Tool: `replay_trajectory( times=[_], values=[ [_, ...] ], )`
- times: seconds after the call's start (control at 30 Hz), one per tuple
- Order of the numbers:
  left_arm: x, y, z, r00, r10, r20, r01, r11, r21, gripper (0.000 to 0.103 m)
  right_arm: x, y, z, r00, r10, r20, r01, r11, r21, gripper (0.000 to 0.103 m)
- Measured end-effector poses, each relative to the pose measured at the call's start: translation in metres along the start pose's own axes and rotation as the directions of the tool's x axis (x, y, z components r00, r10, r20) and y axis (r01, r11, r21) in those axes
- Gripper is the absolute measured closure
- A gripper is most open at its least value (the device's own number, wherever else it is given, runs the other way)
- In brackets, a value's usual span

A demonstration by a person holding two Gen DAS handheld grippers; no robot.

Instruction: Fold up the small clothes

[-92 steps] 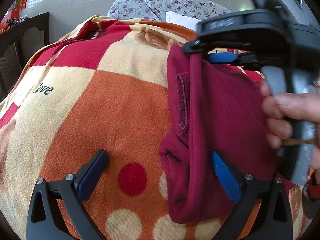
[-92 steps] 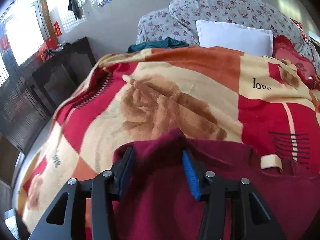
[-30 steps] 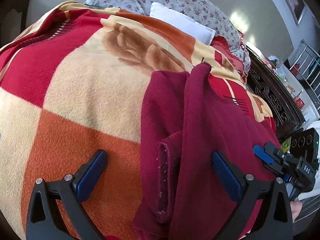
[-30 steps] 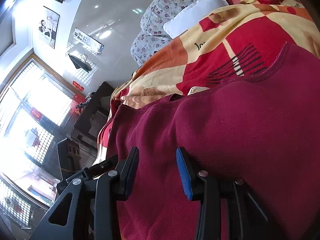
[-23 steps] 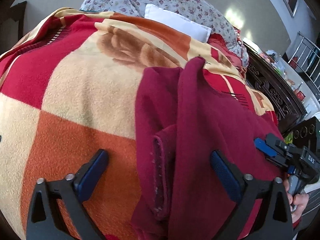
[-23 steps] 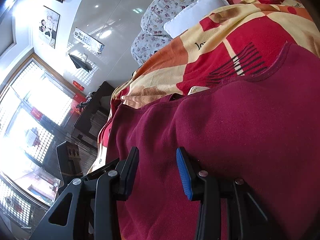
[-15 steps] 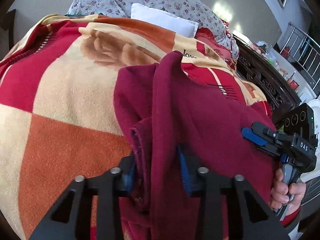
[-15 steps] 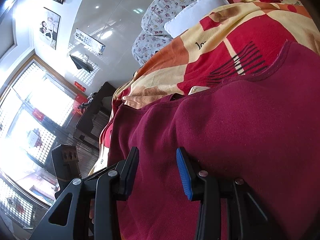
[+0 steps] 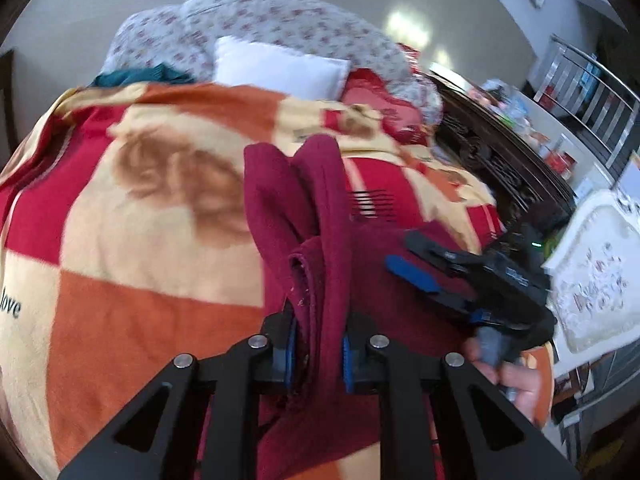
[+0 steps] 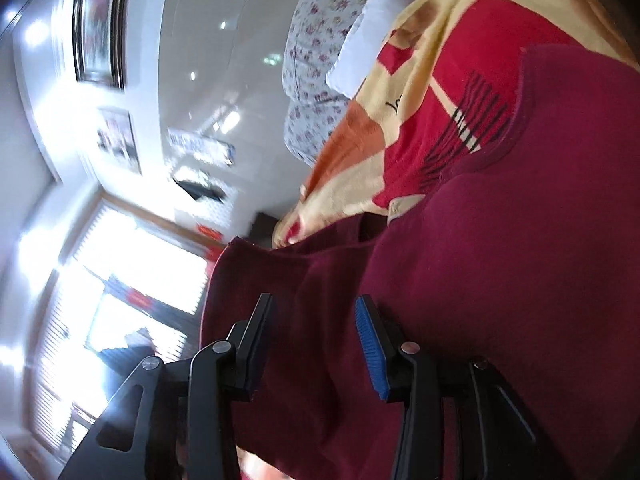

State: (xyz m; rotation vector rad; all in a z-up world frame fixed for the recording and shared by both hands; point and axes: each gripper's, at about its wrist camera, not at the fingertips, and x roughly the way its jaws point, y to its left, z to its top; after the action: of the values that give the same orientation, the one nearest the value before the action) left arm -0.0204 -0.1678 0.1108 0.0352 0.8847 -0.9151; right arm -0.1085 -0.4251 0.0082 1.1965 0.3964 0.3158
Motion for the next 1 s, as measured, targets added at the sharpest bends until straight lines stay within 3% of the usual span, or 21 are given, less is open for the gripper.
replay_trajectory(
  times=[0.17,0.23,0.4,0.53,0.63,0.67,0.73,0.77,0.8,0.87,1.0],
  values=[
    [0.024,-0.056,-0.001,0.999,0.017,-0.031,-0.015,0.997,0.074,0.087,-0.028,-0.014,0.007,0.977,0.164,0.138,-0.185,0.970,0.159,0.035],
    [0.039,-0.075,-0.008,0.998,0.024,-0.056,-0.019,0.996,0.089,0.087,-0.033,-0.013,0.010,0.972,0.187,0.140,-0.211,0.960,0.186,0.027],
    [0.062,-0.098,-0.028,0.993,0.096,-0.062,-0.085,0.983,0.162,0.087,-0.030,0.004,0.012,0.992,0.121,0.048,-0.126,0.984,0.125,0.018],
    [0.063,-0.101,-0.033,0.992,0.115,-0.053,-0.104,0.977,0.185,0.087,-0.022,0.023,0.008,1.000,-0.002,-0.031,0.002,1.000,-0.003,0.015],
    [0.061,-0.103,-0.037,0.991,0.121,-0.053,-0.108,0.973,0.203,0.085,-0.016,0.036,0.001,0.992,-0.116,-0.040,0.110,0.984,-0.142,0.016],
    [0.060,-0.104,-0.038,0.992,0.116,-0.059,-0.101,0.974,0.205,0.081,-0.016,0.038,-0.001,0.989,-0.145,-0.024,0.139,0.975,-0.175,0.019],
    [0.055,-0.106,-0.041,0.992,0.100,-0.075,-0.083,0.975,0.208,0.070,-0.015,0.039,-0.004,0.974,-0.224,0.003,0.219,0.946,-0.241,0.047],
    [0.051,-0.107,-0.043,0.992,0.091,-0.087,-0.071,0.974,0.216,0.066,-0.018,0.036,-0.004,0.968,-0.250,0.017,0.247,0.937,-0.247,0.067],
    [0.041,-0.108,-0.046,0.992,0.076,-0.099,-0.051,0.972,0.228,0.066,-0.021,0.031,-0.001,0.964,-0.265,0.034,0.266,0.935,-0.233,0.076],
    [0.015,-0.107,-0.052,0.996,0.055,-0.076,-0.033,0.966,0.257,0.064,-0.026,0.024,0.002,0.964,-0.262,0.044,0.265,0.941,-0.212,0.080],
    [-0.028,-0.090,-0.062,0.989,0.141,0.036,-0.145,0.942,0.302,0.040,-0.030,0.024,0.003,0.963,-0.264,0.048,0.268,0.938,-0.218,0.081]
  ],
)
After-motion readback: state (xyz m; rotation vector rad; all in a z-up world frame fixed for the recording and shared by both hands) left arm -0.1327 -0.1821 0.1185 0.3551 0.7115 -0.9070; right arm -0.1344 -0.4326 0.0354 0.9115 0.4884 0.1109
